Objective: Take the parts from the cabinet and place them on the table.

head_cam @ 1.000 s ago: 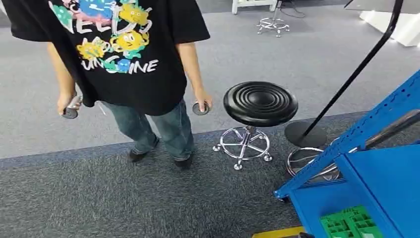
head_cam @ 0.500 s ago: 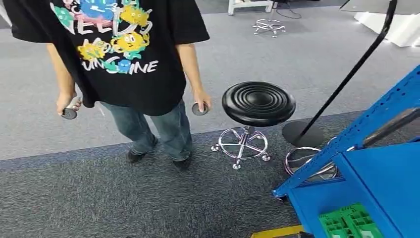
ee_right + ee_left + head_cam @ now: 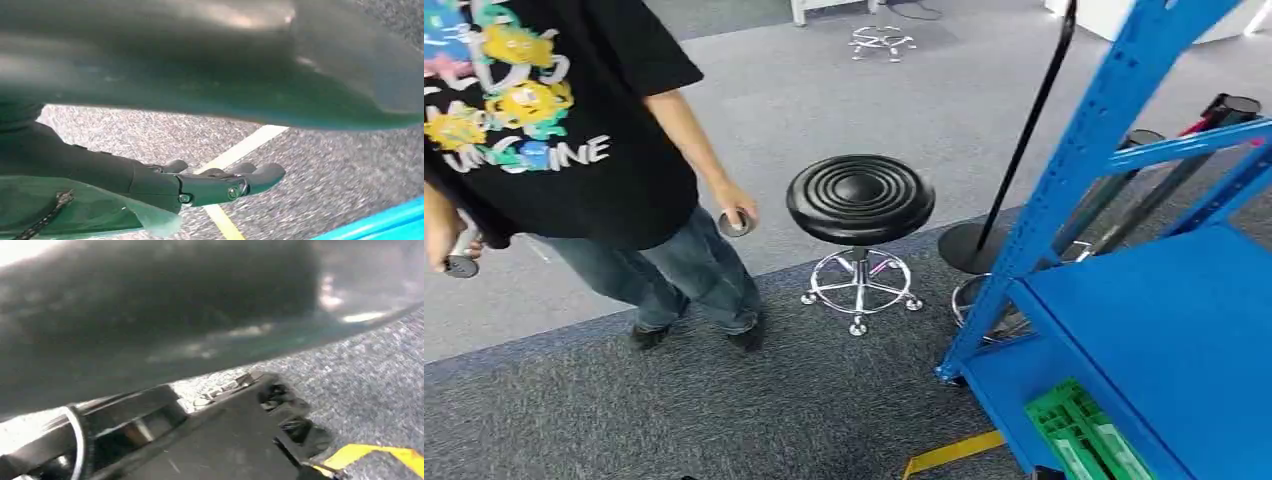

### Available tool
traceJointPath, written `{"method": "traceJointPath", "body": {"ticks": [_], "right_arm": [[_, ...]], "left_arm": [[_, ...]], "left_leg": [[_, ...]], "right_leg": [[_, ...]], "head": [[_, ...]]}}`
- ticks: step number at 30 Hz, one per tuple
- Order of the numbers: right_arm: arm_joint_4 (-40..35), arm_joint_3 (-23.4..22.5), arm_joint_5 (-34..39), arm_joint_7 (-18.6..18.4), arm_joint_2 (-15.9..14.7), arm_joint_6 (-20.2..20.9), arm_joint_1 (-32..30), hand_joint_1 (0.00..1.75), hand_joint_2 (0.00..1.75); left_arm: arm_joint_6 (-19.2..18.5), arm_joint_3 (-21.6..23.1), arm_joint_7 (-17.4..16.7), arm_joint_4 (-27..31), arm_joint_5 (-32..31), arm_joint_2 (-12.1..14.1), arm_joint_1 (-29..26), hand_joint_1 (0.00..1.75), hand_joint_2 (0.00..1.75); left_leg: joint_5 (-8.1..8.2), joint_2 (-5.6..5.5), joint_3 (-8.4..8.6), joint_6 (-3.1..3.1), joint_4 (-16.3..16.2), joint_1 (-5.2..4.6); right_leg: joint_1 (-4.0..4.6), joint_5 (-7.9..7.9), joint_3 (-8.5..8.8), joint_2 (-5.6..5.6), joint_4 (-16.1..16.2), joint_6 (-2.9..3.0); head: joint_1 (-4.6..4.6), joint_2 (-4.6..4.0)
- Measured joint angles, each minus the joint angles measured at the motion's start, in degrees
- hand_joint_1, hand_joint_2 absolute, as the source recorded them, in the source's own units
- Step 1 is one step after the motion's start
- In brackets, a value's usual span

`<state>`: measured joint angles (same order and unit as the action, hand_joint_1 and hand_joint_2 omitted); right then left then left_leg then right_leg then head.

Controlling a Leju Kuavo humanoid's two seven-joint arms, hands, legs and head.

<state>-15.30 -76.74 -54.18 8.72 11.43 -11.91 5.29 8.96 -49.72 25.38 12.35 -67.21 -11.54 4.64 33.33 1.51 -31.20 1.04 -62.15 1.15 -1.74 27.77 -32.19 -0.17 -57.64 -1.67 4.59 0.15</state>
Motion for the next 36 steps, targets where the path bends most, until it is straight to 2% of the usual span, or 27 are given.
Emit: {"method": "traceJointPath", "body": {"ticks": [2, 3, 4, 5, 7, 8, 9, 11, 13, 14, 15, 16, 18, 19, 20, 22, 23, 24, 25, 28, 29, 30, 31, 33, 34, 35, 36], "right_arm": [[-0.1, 0.0, 0.0, 0.0, 0.0, 0.0, 0.2, 0.00, 0.00], [-0.1, 0.0, 0.0, 0.0, 0.0, 0.0, 0.2, 0.00, 0.00], [-0.1, -0.1, 0.0, 0.0, 0.0, 0.0, 0.1, 0.00, 0.00], [-0.1, -0.1, 0.0, 0.0, 0.0, 0.0, 0.0, 0.00, 0.00], [-0.1, -0.1, 0.0, 0.0, 0.0, 0.0, 0.0, 0.00, 0.00], [-0.1, -0.1, 0.0, 0.0, 0.1, 0.0, 0.1, 0.00, 0.00], [-0.1, -0.1, -0.1, 0.0, 0.1, 0.0, 0.2, 0.00, 0.00], [-0.1, -0.1, -0.1, -0.1, 0.1, 0.0, 0.2, 0.00, 0.00], [-0.2, -0.2, -0.1, -0.4, 0.1, 0.0, -0.2, 0.00, 0.00], [-0.2, -0.2, -0.1, -0.4, 0.1, -0.1, -0.3, 0.00, 0.00], [-0.2, -0.2, -0.1, -0.5, 0.1, -0.3, -0.2, 0.00, 0.00], [-0.2, -0.2, -0.2, -0.5, 0.1, -0.3, 0.0, 0.00, 0.00], [-0.2, -0.2, -0.2, -0.6, 0.1, -0.4, 0.2, 0.00, 0.00], [-0.2, -0.2, -0.2, -0.7, 0.1, -0.4, 0.1, 0.00, 0.00], [-0.2, -0.2, -0.2, -0.9, 0.1, -0.4, -0.1, 0.00, 0.00], [-0.2, -0.2, -0.3, -0.9, 0.1, -0.5, -0.2, 0.00, 0.00], [-0.2, -0.2, -0.3, -0.9, 0.1, -0.6, -0.1, 0.00, 0.00], [-0.2, -0.2, -0.3, -1.0, 0.1, -0.6, 0.1, 0.00, 0.00], [-0.2, -0.2, -0.3, -0.9, 0.1, -0.6, 0.2, 0.00, 0.00], [-0.2, -0.2, -0.1, -1.0, 0.1, -0.8, -0.1, 0.00, 0.00], [-0.2, -0.2, -0.1, -1.0, 0.1, -0.9, -0.1, 0.00, 0.00], [-0.2, -0.2, 0.0, -1.0, 0.1, -0.9, 0.0, 0.00, 0.00], [-0.2, -0.2, 0.0, -1.0, 0.1, -0.9, 0.1, 0.00, 0.00], [-0.2, -0.2, 0.0, -1.0, 0.1, -1.0, 0.2, 0.00, 0.00], [-0.2, -0.2, 0.0, -1.1, 0.1, -1.1, 0.1, 0.00, 0.00], [-0.2, -0.2, 0.0, -1.2, 0.1, -1.3, 0.1, 0.00, 0.00], [-0.2, -0.2, 0.0, -1.4, 0.1, -1.6, 0.0, 0.00, 0.00]], "left_arm": [[0.0, 0.0, 0.0, 0.0, 0.0, 0.0, -0.3, 0.00, 0.00], [0.0, 0.0, 0.0, 0.0, 0.0, 0.0, -0.4, 0.00, 0.00], [0.0, 0.0, 0.0, 0.0, 0.0, 0.0, -0.5, 0.00, 0.00], [0.0, 0.0, 0.0, 0.0, 0.0, 0.0, -0.4, 0.00, 0.00], [0.0, 0.0, 0.0, 0.0, -0.1, 0.0, -0.4, 0.00, 0.00], [0.1, 0.0, 0.0, 0.0, -0.1, 0.1, -0.4, 0.00, 0.00], [0.2, 0.0, 0.0, 0.0, -0.1, 0.2, -0.4, 0.00, 0.00], [0.2, 0.0, -0.1, 0.0, -0.3, 0.3, -0.4, 0.00, 0.00], [0.2, 0.0, -0.2, 0.0, -0.4, 0.1, -0.3, 0.00, 0.00], [0.2, 0.0, -0.2, 0.0, -0.4, 0.0, -0.2, 0.00, 0.00], [0.0, 0.0, -0.2, 0.1, -0.4, -0.1, -0.2, 0.00, 0.00], [-0.2, 0.0, -0.2, 0.1, -0.4, -0.1, -0.4, 0.00, 0.00], [-0.4, 0.0, -0.2, 0.1, -0.4, -0.1, -0.7, 0.00, 0.00], [-0.4, 0.0, -0.3, 0.1, -0.4, -0.1, -0.7, 0.00, 0.00], [-0.4, 0.0, -0.3, 0.1, -0.4, -0.2, -0.6, 0.00, 0.00], [-0.5, 0.0, -0.3, 0.1, -0.4, -0.2, -0.5, 0.00, 0.00], [-0.5, 0.0, -0.3, 0.1, -0.4, -0.3, -0.4, 0.00, 0.00], [-0.4, 0.0, -0.3, 0.1, -0.5, -0.3, -0.4, 0.00, 0.00], [-0.4, 0.0, -0.3, 0.1, -0.5, -0.2, -0.4, 0.00, 0.00], [-0.3, 0.0, -0.3, 0.2, -1.1, -0.3, -0.2, 0.00, 0.00], [-0.3, 0.0, -0.3, 0.2, -1.1, -0.3, -0.2, 0.00, 0.00], [-0.3, 0.0, -0.3, 0.2, -1.2, -0.3, -0.2, 0.00, 0.00], [-0.3, 0.0, -0.3, 0.2, -1.2, -0.3, -0.3, 0.00, 0.00], [0.0, -0.1, -0.5, 0.2, -1.2, -0.3, -0.7, 0.00, 0.00], [0.3, -0.2, -0.8, 0.2, -1.2, -0.3, -0.8, 0.00, 0.00], [0.5, -0.2, -0.8, 0.2, -1.3, -0.3, -0.8, 0.00, 0.00], [0.7, -0.2, -0.8, 0.2, -1.6, -0.3, -0.7, 0.00, 0.00]], "left_leg": [[4.31, -0.93, -4.44, -0.29, -9.9, -0.16], [5.12, -1.03, -6.14, -0.59, -13.3, -0.25], [4.48, -1.10, -6.69, -0.96, -13.9, -0.43], [2.43, -1.24, -6.12, -1.45, -12.1, -0.70], [-3.36, -2.81, -2.33, -2.46, -2.8, -1.20], [-5.43, -5.80, -0.37, -2.85, 2.0, -1.32], [-4.92, -7.25, 0.13, -3.13, 3.5, -1.21], [-4.70, -6.32, 0.22, -2.76, 4.0, -1.43], [-5.35, -4.90, 0.53, -3.08, 5.1, -1.22], [-5.82, -3.80, 0.75, -3.20, 5.8, -1.08], [-5.93, -3.22, 0.68, -3.53, 6.1, -1.17], [-5.96, -2.15, 0.55, -3.65, 6.1, -1.35], [-5.90, 0.05, 0.44, -3.75, 6.0, -1.60], [-5.90, 0.93, 0.38, -3.74, 6.0, -1.61], [-5.89, 1.66, 0.38, -3.74, 5.9, -1.61], [-5.75, 2.96, 0.42, -3.51, 5.8, -1.54], [-5.56, 3.55, 0.57, -3.22, 5.5, -1.63], [-5.28, 4.03, 0.57, -2.81, 5.3, -2.05], [-5.21, 4.47, 0.64, -2.59, 5.2, -2.04], [-5.19, 5.72, 1.04, -1.83, 5.2, -1.94], [-4.48, 3.95, 0.88, -1.21, 4.5, -1.64], [-2.73, 1.04, 0.16, -0.88, 2.6, -1.47], [-0.06, -0.42, -1.48, -0.72, -1.6, -1.27], [4.20, -1.05, -5.65, -0.54, -11.4, -1.17], [4.42, -1.08, -6.66, -0.55, -13.6, -1.17], [3.20, -1.12, -6.35, -0.65, -12.9, -1.16], [0.78, -1.27, -4.97, -0.84, -9.7, -1.16]], "right_leg": [[0.40, -0.12, -0.18, 1.41, 0.0, 0.33], [0.64, -0.15, -0.21, 2.18, 0.0, 0.42], [0.84, -0.17, -0.17, 2.90, 0.0, 0.52], [0.96, -0.19, -0.13, 3.74, 0.0, 0.55], [1.03, -0.27, 0.00, 5.46, 0.0, 0.64], [0.89, -0.36, -0.09, 6.13, 0.0, 0.61], [1.29, -0.37, -0.30, 6.74, -0.3, 0.45], [0.79, -0.77, -1.01, 8.04, -0.1, -0.18], [0.83, -1.27, -1.80, 9.45, 0.5, -1.12], [0.96, -0.36, -2.17, 6.47, -0.5, -0.98], [1.21, 1.62, -3.36, 3.50, -2.8, -1.03], [1.20, 4.17, -5.36, 1.83, -7.1, -1.19], [1.04, 7.99, -9.31, 0.67, -16.1, -1.56], [1.01, 7.90, -9.75, 0.45, -17.6, -1.73], [1.00, 6.61, -8.60, 0.26, -16.1, -1.86], [0.99, 2.23, -2.73, -0.91, -6.2, -1.92], [1.01, 0.59, 0.85, -3.13, -0.5, -1.83], [1.23, 1.17, 1.54, -4.10, 0.6, -1.18], [1.22, 0.64, 1.70, -3.29, 0.9, -0.58], [1.23, 0.48, 0.75, -1.69, 0.9, 0.40], [0.90, 0.17, 1.50, -1.26, 1.2, 0.81], [0.87, -0.06, 1.45, -0.80, 1.2, 1.17], [0.87, -0.22, 1.28, -0.15, 1.1, 1.43], [0.98, -0.37, 1.00, 1.46, 1.1, 1.61], [1.00, -0.42, 0.98, 2.28, 1.1, 1.58], [1.01, -0.46, 1.02, 3.04, 1.0, 1.53], [1.01, -0.48, 1.06, 3.88, 1.0, 1.50]], "head": [[-0.13, 0.00], [-0.11, 0.00], [-0.11, 0.00], [-0.11, 0.00], [-0.11, 0.00], [-0.13, 0.00], [-0.11, 0.00], [-0.04, 0.00], [0.02, 0.00], [0.00, 0.00], [0.44, 0.00], [0.66, 0.00], [0.52, 0.00], [0.59, 0.00], [0.57, 0.00], [0.59, 0.00], [0.61, 0.00], [0.55, 0.02], [0.28, 0.00], [0.31, 0.00], [0.37, 0.00], [0.00, 0.00], [-0.05, 0.00], [-0.09, 0.00], [-0.07, 0.00], [-0.07, 0.00], [-0.07, 0.00]]}}
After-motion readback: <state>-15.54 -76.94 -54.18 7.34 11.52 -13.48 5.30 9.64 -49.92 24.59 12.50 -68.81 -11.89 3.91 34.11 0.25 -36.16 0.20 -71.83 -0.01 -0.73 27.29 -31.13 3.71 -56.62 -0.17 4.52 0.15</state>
